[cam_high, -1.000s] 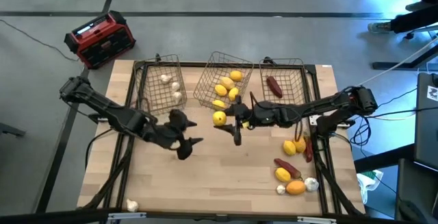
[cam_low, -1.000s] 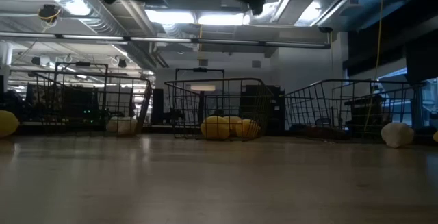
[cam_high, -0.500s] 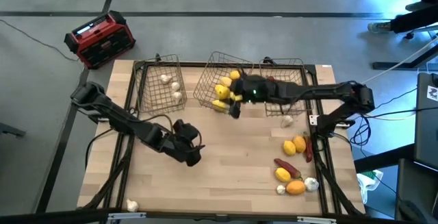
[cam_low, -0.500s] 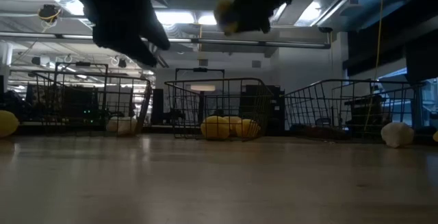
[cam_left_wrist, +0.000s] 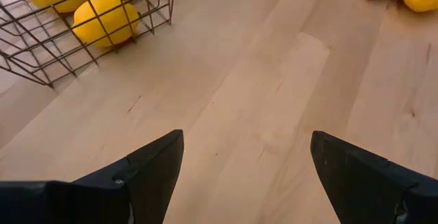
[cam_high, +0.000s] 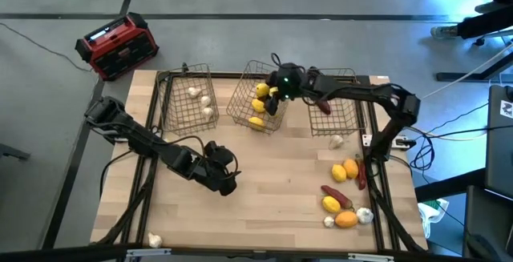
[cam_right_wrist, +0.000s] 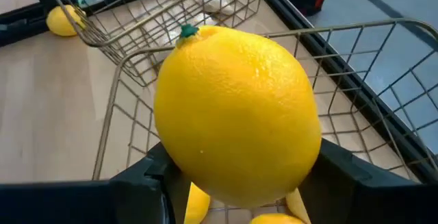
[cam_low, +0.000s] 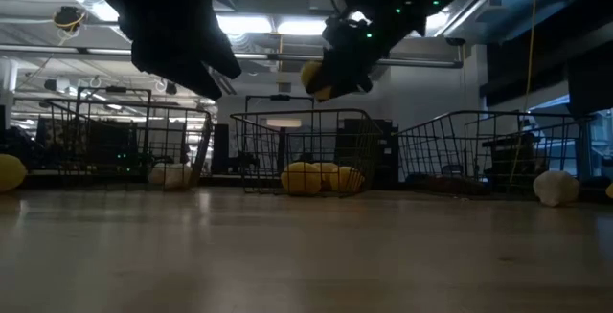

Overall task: Sort produce into baskets
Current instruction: Put the lemon into the middle wire basket

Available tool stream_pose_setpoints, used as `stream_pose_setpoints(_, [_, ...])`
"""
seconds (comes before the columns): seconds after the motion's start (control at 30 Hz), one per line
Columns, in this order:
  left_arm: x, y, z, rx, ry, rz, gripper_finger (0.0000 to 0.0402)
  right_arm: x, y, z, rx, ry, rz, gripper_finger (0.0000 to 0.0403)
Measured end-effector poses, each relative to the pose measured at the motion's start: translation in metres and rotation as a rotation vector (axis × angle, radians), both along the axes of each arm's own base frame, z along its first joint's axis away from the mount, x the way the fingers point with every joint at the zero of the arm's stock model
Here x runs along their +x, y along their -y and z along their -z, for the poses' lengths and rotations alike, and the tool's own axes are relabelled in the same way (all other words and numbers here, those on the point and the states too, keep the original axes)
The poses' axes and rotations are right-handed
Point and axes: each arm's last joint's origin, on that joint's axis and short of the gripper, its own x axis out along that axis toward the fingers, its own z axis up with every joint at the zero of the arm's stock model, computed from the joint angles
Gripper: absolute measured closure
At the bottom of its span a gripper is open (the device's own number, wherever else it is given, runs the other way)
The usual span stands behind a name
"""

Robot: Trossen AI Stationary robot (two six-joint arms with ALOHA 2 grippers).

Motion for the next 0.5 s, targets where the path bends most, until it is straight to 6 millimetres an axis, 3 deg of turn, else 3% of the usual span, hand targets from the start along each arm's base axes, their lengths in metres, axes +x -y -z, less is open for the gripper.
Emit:
stream_pose_setpoints(0.3, [0.0, -0.001, 0.0, 0.007, 0.003, -0.005, 0.0086, 0.037, 0.021, -0.009, 0.042, -0.155, -0.017, 0.0194])
stream_pose_setpoints(0.5, [0.001, -0.001, 0.0, 0.006, 0.004, -0.005, 0.0086, 0.049, 0.025, 0.015, 0.079, -0.258, -0.036, 0.0194])
